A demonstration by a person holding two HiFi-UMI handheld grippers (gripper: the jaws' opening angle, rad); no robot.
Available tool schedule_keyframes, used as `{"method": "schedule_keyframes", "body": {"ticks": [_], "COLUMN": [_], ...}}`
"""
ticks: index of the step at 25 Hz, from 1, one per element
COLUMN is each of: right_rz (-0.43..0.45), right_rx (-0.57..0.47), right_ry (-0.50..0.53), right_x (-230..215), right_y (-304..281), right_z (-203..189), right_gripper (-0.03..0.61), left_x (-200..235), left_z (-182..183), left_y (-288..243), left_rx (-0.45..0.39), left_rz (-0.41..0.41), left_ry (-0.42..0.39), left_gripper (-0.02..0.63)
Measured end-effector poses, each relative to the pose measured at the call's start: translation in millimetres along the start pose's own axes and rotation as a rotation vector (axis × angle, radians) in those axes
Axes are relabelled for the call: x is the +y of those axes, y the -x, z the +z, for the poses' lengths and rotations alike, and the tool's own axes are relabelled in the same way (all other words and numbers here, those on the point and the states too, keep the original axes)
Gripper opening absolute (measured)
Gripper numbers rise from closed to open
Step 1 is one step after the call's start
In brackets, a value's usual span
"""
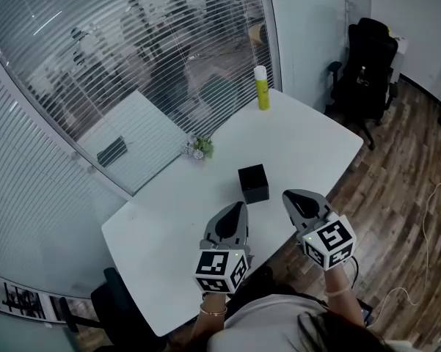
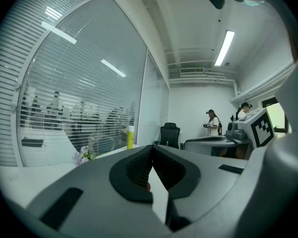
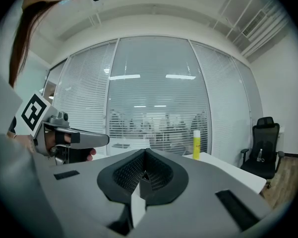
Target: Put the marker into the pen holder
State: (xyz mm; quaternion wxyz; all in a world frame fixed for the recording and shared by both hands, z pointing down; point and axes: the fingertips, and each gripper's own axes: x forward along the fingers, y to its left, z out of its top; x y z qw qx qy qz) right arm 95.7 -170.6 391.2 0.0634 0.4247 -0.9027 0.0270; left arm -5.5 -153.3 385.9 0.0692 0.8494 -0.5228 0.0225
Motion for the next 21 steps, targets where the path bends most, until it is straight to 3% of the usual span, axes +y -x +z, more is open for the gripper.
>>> {"method": "schedule_keyframes", "body": {"ticks": [21], "right_rz": [-0.008], "right_rx": [0.036], "right_ry": [0.029], "right_x": [-3], "right_y": [-31], "right_z": [-8], "right_gripper": [0.028], "left_x": [24], "left_z": [-14], "left_y": [-18], "left_rx": [0.037], "left_rz": [0.007], "left_ry": [0.049], "left_gripper": [0.018]}}
